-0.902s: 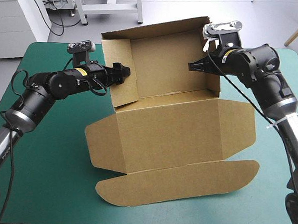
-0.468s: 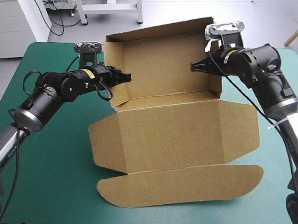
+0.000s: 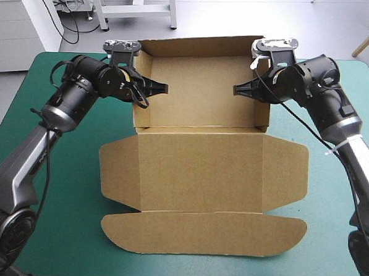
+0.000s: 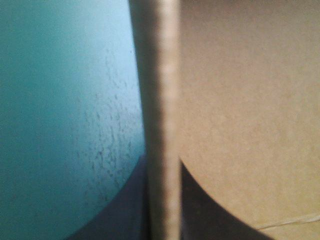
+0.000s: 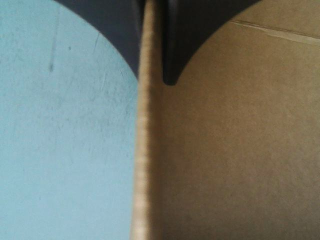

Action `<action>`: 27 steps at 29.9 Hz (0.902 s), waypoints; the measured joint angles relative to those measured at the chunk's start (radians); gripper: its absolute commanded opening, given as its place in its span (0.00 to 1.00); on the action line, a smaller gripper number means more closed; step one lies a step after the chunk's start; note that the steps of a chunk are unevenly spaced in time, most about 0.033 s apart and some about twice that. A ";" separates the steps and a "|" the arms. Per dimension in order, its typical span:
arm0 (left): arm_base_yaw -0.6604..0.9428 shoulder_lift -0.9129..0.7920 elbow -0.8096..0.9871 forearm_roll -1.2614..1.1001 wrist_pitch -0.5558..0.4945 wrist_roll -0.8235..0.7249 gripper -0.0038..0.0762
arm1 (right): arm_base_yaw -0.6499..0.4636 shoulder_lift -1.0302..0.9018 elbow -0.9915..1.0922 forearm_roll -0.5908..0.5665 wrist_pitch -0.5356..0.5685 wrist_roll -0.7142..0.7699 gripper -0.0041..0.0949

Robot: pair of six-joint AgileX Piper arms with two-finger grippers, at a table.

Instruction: Fold the box

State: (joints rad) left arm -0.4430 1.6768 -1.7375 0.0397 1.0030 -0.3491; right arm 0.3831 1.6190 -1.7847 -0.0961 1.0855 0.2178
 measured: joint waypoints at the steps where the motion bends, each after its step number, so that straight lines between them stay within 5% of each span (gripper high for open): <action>1: -0.002 0.022 -0.015 -0.003 0.022 0.000 0.04 | -0.003 0.018 0.000 0.000 0.029 0.004 0.04; 10: -0.004 0.229 -0.048 -0.040 0.173 -0.002 0.04 | -0.052 0.200 0.000 0.102 0.142 -0.020 0.04; 24: -0.002 0.351 -0.051 -0.063 0.199 -0.010 0.04 | -0.055 0.311 0.003 0.112 0.149 -0.054 0.04; 27: 0.000 0.356 -0.055 -0.071 0.201 -0.010 0.13 | -0.055 0.314 0.004 0.112 0.149 -0.061 0.12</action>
State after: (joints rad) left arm -0.4434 2.0325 -1.7922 -0.0315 1.2041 -0.3587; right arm 0.3281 1.9329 -1.7808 0.0157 1.2341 0.1569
